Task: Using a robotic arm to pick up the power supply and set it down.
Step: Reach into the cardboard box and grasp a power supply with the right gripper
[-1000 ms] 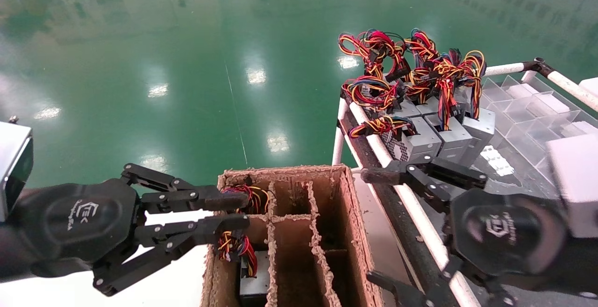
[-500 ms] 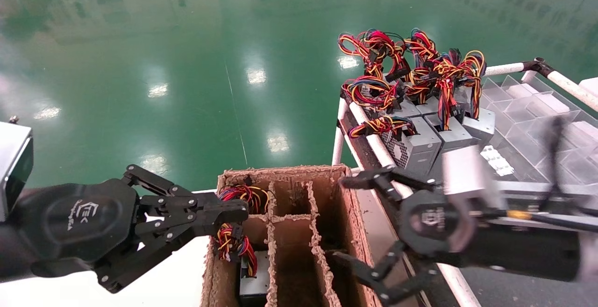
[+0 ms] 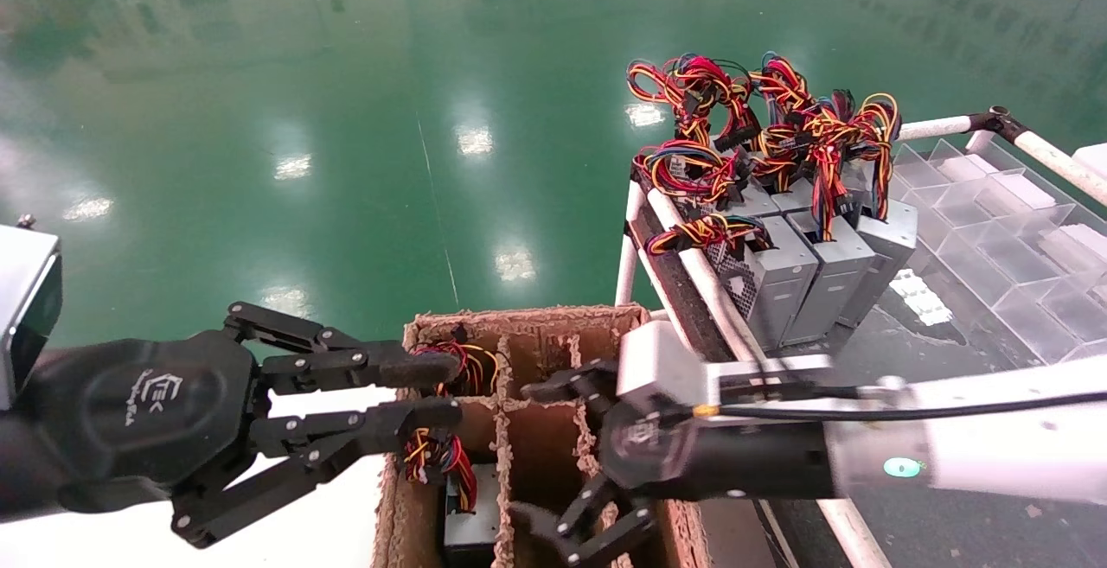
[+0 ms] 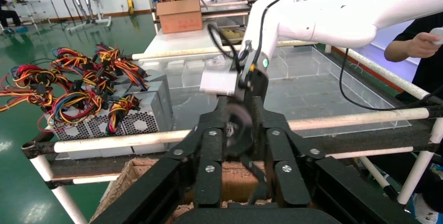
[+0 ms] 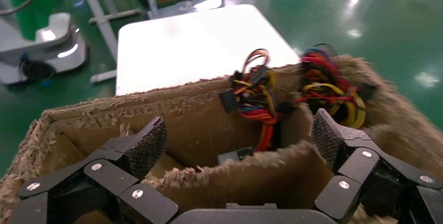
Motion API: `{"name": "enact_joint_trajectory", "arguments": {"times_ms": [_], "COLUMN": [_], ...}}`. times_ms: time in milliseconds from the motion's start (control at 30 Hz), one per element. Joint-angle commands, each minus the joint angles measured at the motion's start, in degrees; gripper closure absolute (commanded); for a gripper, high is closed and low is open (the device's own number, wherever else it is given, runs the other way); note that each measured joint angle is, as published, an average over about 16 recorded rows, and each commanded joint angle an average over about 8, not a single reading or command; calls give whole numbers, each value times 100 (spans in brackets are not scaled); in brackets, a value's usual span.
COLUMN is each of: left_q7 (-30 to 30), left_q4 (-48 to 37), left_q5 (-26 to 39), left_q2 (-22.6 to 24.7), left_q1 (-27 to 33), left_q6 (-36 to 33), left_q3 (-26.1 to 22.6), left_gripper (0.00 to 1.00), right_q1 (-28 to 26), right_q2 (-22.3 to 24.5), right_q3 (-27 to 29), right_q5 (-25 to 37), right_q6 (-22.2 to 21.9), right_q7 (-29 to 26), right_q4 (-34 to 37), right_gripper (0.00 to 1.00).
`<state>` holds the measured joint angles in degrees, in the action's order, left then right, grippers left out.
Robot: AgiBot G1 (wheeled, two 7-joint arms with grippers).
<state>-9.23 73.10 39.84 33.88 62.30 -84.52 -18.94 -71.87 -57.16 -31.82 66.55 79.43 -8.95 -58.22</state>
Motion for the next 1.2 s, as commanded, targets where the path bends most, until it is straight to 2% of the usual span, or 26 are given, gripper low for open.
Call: {"name": "enact_joint_trajectory", "arguments": {"times_ms": [33, 233, 400, 467, 500, 700, 733, 767, 1200], "left_q7": [0, 1, 1, 1, 1, 2, 2, 2, 3], "left_q4": [0, 0, 0, 0, 0, 0, 0, 0, 0], "left_q5": [0, -1, -1, -1, -2, -2, -2, -2, -3], "left_q2": [0, 0, -1, -1, -1, -1, -1, -1, -2], "left_q1": [0, 0, 0, 1, 1, 1, 1, 1, 1], "left_q6": [0, 0, 1, 1, 1, 1, 1, 1, 2], "left_q3": [0, -1, -2, -2, -2, -3, -3, -3, -5], "left_gripper": [0, 0, 0, 0, 0, 0, 0, 0, 0], "right_q1": [-98, -352, -445, -443, -431, -304, -284, -267, -166], "right_q2": [-223, -761, -1051, -1128, -1159, -1295, -1315, -1337, -1484], "right_q3": [-118, -357, -461, -493, -506, -555, -560, -566, -608], "right_q5": [121, 463, 742, 852, 898, 1077, 1095, 1113, 1242], "right_q6": [35, -24, -265, -380, -436, -705, -741, -774, -998], "right_q7": [61, 352, 766, 951, 1035, 1413, 1455, 1492, 1741], "right_q4": [210, 763, 963, 969, 959, 886, 882, 880, 798], "right_gripper": [0, 0, 0, 4, 13, 87, 96, 100, 100]}}
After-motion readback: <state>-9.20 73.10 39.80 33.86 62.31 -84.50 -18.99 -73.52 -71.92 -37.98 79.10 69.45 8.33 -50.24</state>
